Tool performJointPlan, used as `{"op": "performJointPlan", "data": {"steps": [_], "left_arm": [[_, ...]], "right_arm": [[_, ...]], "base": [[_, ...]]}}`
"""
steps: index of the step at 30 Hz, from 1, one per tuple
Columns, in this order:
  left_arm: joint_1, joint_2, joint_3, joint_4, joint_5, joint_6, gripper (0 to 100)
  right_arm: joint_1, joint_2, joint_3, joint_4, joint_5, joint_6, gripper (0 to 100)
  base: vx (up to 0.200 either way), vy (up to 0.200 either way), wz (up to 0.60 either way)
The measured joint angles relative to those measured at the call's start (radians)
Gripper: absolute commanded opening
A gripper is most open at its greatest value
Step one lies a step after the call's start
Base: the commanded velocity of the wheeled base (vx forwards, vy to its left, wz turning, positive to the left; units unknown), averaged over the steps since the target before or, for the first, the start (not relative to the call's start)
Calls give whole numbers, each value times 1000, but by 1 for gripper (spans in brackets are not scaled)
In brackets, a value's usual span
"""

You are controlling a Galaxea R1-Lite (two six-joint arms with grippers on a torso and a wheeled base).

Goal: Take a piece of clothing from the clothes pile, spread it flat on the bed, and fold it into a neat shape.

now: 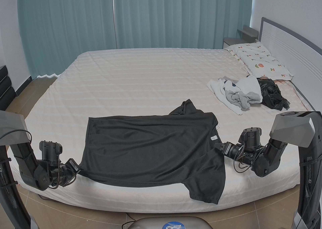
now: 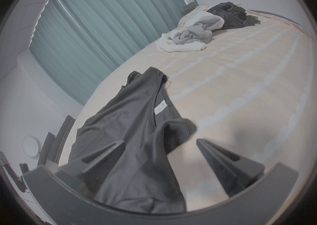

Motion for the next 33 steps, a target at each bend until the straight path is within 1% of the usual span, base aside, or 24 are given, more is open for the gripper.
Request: {"op": "performJointPlan", "data": {"steps": [3,8,14,17,20,25,29,33], "left_arm": [[0,5,-1,0,-4,-7,0],[-1,10,-8,0,-7,-17,0],[-1,14,-11,0,-8,-20,0],[-1,14,-10,0,-8,-21,0],[-1,14,-7,0,-8,-21,0],[-1,14,-4,0,-8,-20,0],[-1,14,-3,0,-8,-21,0],[0,14,-3,0,-7,-21,0]], "right_arm": [[-21,-12,38,-2,33,-17,100],[-59,-70,141,-10,90,-21,100],[-51,-139,324,-56,206,-30,100],[-16,-158,399,-87,243,-32,100],[15,-151,429,-107,255,-35,100],[50,-119,442,-131,255,-53,100],[60,-91,434,-134,243,-66,100],[72,-58,411,-134,213,-76,100]], "base": [[0,0,0],[0,0,0],[0,0,0],[0,0,0],[0,0,0],[0,0,0],[0,0,0],[0,0,0]]}}
